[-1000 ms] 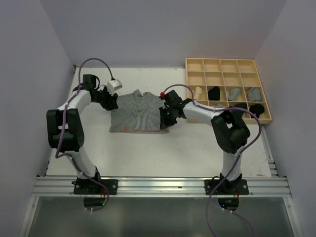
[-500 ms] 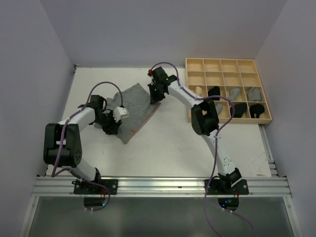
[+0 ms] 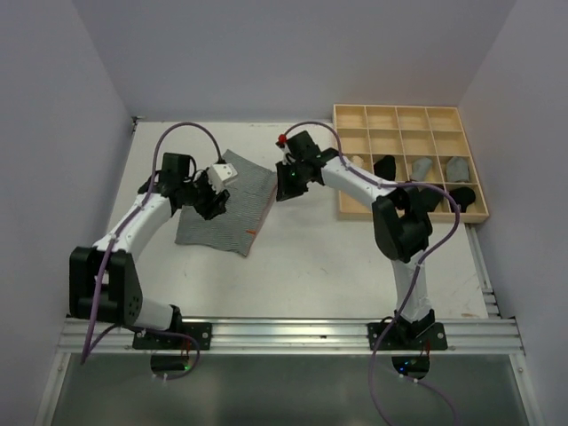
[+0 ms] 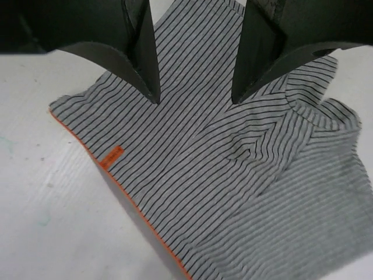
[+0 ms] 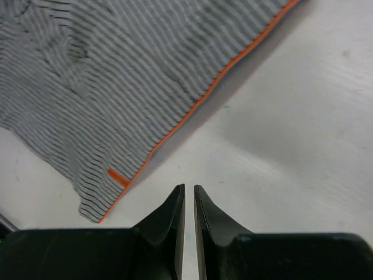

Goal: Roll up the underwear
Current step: Fold the underwear

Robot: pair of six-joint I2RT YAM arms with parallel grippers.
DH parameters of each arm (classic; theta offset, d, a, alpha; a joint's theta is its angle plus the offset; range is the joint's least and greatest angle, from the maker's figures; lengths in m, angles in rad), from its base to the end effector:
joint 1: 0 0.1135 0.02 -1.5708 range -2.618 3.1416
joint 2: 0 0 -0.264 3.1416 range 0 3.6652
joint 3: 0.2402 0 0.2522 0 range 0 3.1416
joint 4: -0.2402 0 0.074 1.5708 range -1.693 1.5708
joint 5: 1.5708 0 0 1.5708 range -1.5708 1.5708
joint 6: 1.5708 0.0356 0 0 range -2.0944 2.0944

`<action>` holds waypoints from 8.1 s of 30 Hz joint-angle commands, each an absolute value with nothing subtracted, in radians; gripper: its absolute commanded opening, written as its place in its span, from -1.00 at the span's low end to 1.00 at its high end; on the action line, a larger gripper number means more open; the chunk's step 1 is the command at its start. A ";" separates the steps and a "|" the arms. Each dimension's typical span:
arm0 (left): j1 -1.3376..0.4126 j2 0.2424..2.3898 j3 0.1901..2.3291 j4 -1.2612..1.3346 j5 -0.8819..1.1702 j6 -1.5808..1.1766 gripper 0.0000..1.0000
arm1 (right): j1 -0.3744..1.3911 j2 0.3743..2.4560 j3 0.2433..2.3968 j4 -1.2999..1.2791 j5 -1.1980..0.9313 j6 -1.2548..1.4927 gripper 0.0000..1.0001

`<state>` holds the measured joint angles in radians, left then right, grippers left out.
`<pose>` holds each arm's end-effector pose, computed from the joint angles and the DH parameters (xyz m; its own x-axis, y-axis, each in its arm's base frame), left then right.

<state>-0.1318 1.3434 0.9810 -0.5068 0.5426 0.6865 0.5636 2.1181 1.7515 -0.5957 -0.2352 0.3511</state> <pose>0.2734 -0.0548 0.2602 -0.3049 0.5880 -0.7492 0.8225 0.5591 0.1040 0.3926 0.2579 0.2180 -0.8687 -0.1533 -0.4710 -0.3550 0.8559 0.3761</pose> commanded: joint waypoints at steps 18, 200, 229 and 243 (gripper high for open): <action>0.052 1.669 0.988 -0.534 0.577 0.528 0.03 | 0.876 2.148 1.513 -0.443 -0.266 0.539 -0.52; 0.074 1.853 1.499 -0.360 1.014 0.466 -1.00 | 0.420 2.031 1.625 -0.152 -0.457 0.330 -1.00; 0.126 1.333 0.770 -0.600 0.887 0.911 -1.00 | 0.649 1.609 1.006 -0.057 -0.429 0.176 -1.00; 0.150 1.292 0.738 -0.695 0.879 1.037 -0.11 | 0.707 1.540 0.888 -0.006 -0.327 0.340 -0.31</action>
<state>0.1356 1.3460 0.7380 -0.6521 0.8562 0.9611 0.7101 1.6283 0.9321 -0.0555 -0.4179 0.2466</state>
